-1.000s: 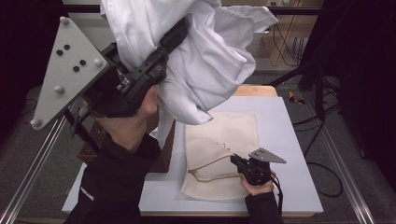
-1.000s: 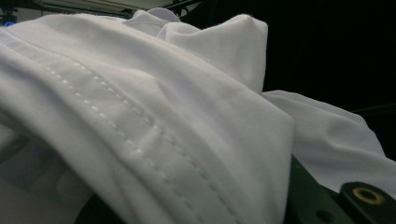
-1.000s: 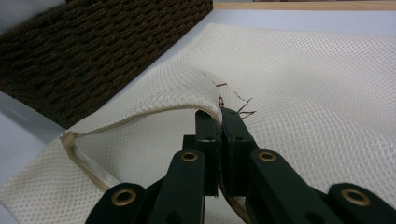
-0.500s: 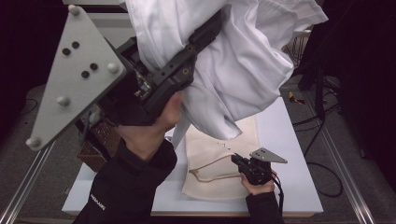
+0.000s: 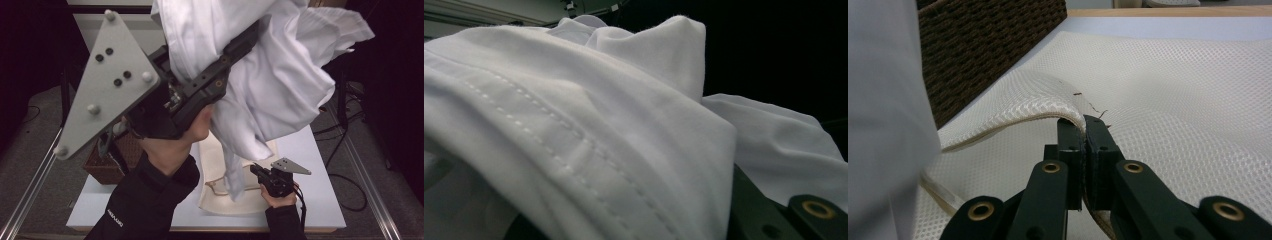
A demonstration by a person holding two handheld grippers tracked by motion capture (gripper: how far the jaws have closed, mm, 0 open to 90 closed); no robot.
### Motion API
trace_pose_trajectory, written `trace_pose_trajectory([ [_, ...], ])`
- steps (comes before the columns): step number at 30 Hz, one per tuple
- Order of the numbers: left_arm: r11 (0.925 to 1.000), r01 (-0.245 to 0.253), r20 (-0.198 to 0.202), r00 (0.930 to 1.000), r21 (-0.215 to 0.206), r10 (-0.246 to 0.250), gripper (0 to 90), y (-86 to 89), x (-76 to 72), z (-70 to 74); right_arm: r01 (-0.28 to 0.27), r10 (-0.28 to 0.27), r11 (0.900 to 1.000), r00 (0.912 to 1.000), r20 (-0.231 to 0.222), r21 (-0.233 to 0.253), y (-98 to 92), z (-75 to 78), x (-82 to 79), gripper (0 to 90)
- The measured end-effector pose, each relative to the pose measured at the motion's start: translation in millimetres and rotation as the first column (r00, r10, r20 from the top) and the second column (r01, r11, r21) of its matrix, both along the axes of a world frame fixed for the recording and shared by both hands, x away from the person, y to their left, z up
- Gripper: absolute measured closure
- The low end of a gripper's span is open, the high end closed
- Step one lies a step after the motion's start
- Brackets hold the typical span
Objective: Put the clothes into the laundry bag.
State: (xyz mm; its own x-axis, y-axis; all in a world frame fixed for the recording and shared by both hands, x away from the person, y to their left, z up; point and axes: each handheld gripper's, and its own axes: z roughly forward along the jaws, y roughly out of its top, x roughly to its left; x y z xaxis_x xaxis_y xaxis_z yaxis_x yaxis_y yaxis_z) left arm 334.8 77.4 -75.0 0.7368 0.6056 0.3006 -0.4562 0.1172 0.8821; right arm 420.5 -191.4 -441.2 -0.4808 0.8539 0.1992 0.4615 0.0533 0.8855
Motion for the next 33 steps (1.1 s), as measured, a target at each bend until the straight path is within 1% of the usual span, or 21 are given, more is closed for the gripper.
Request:
trace_pose_trajectory([
  [2, 0.9999, 0.016, -0.02, 0.9997, 0.002, -0.016, 81.0, 7.4, 0.4, -8.0, 0.005, -0.005, 1.0, 1.0, -0.004, 0.003, -1.0, -0.8, 0.7, 87.6],
  [3, 0.9996, 0.027, -0.036, 0.999, 0.002, -0.027, 81.0, 12.4, 0.6, -13.4, 0.006, -0.006, 1.0, 1.0, -0.006, 0.002, -1.1, -1.4, 1.4, 87.6],
  [6, 0.999, 0.039, -0.072, 0.9967, 0.023, -0.037, 81.0, 23.8, 0.6, -27.6, 0.012, -0.012, 1.0, 0.9998, -0.013, -0.003, -1.2, -3.8, 4.2, 87.6],
  [10, 0.9981, 0.045, -0.114, 0.9927, 0.043, -0.04, 81.0, 36.4, 1.8, -48.2, 0.022, -0.022, 1.0, 0.9995, -0.024, 0.005, -4.0, -6.5, 8.6, 87.6],
  [12, 0.9971, 0.044, -0.133, 0.9905, 0.063, -0.036, 80.9, 42.0, 3.2, -59.6, 0.026, -0.025, 0.999, 0.9993, -0.026, 0.02, -5.6, -7.0, 9.8, 87.6],
  [16, 0.9934, 0.052, -0.182, 0.9828, 0.102, -0.033, 81.0, 51.5, 7.2, -85.7, 0.029, -0.029, 0.999, 0.9994, -0.02, 0.018, -7.0, -8.0, 11.8, 87.6],
  [17, 0.9922, 0.054, -0.188, 0.9816, 0.112, -0.033, 81.0, 52.7, 7.7, -90.4, 0.031, -0.031, 0.999, 0.9993, -0.019, 0.016, -7.1, -8.2, 12.4, 87.6],
  [18, 0.9922, 0.054, -0.188, 0.9816, 0.112, -0.033, 81.0, 52.7, 7.7, -90.4, 0.032, -0.032, 0.999, 0.9993, -0.021, 0.017, -7.2, -8.3, 12.8, 87.6],
  [19, 0.9892, 0.058, -0.206, 0.9781, 0.135, -0.029, 81.0, 55.9, 8.2, -103.1, 0.035, -0.035, 0.999, 0.9992, -0.021, 0.018, -7.5, -8.5, 13.3, 87.5],
  [20, 0.9883, 0.063, -0.222, 0.9746, 0.139, -0.031, 81.0, 57.9, 8.3, -109.4, 0.036, -0.036, 0.999, 0.9992, -0.017, 0.019, -8.1, -8.7, 13.8, 87.5],
  [21, 0.9883, 0.063, -0.222, 0.9746, 0.139, -0.031, 81.0, 57.9, 8.3, -109.4, 0.036, -0.036, 0.999, 0.9992, -0.017, 0.019, -8.1, -8.7, 13.8, 87.5],
  [22, 0.986, 0.071, -0.246, 0.9687, 0.151, -0.032, 81.0, 62.6, 8.4, -123.2, 0.037, -0.036, 0.999, 0.9992, -0.019, 0.026, -9.4, -9.0, 15.0, 87.5],
  [23, 0.986, 0.071, -0.246, 0.9687, 0.151, -0.032, 81.0, 62.6, 8.4, -123.2, 0.037, -0.036, 0.999, 0.9992, -0.019, 0.026, -9.4, -9.0, 15.0, 87.5],
  [24, 0.9831, 0.074, -0.267, 0.9632, 0.167, -0.027, 81.0, 66.5, 8.3, -135.0, 0.04, -0.039, 0.999, 0.9991, -0.016, 0.028, -10.6, -9.6, 16.7, 87.5],
  [25, 0.982, 0.079, -0.279, 0.9599, 0.172, -0.028, 81.0, 67.8, 8.5, -139.4, 0.042, -0.041, 0.999, 0.999, -0.019, 0.031, -10.7, -9.6, 17.2, 87.5],
  [27, 0.9772, 0.089, -0.304, 0.9523, 0.193, -0.027, 81.0, 70.0, 9.3, -151.4, 0.043, -0.042, 0.998, 0.9989, -0.021, 0.038, -10.4, -9.5, 17.7, 87.5],
  [28, 0.9755, 0.092, -0.317, 0.948, 0.2, -0.024, 81.0, 70.5, 9.9, -157.6, 0.046, -0.046, 0.999, 0.9988, -0.016, 0.024, -11.1, -10.0, 18.6, 87.5],
  [29, 0.9755, 0.092, -0.317, 0.948, 0.2, -0.024, 81.0, 70.5, 9.9, -157.6, 0.046, -0.046, 0.999, 0.9988, -0.016, 0.024, -11.1, -10.0, 18.6, 87.5],
  [30, 0.9703, 0.1, -0.343, 0.9393, 0.22, -0.019, 81.0, 71.0, 11.4, -170.4, 0.05, -0.049, 0.998, 0.9986, -0.02, 0.023, -11.9, -9.9, 19.3, 87.5],
  [31, 0.9662, 0.11, -0.36, 0.9329, 0.233, -0.02, 80.9, 71.1, 12.4, -178.5, 0.049, -0.049, 0.998, 0.9986, -0.02, 0.024, -12.1, -9.9, 19.5, 87.5],
  [33, 0.9598, 0.124, -0.38, 0.9247, 0.252, -0.019, 81.0, 70.7, 13.8, -189.4, 0.048, -0.048, 0.999, 0.9986, -0.021, 0.025, -12.9, -9.8, 19.9, 87.4],
])
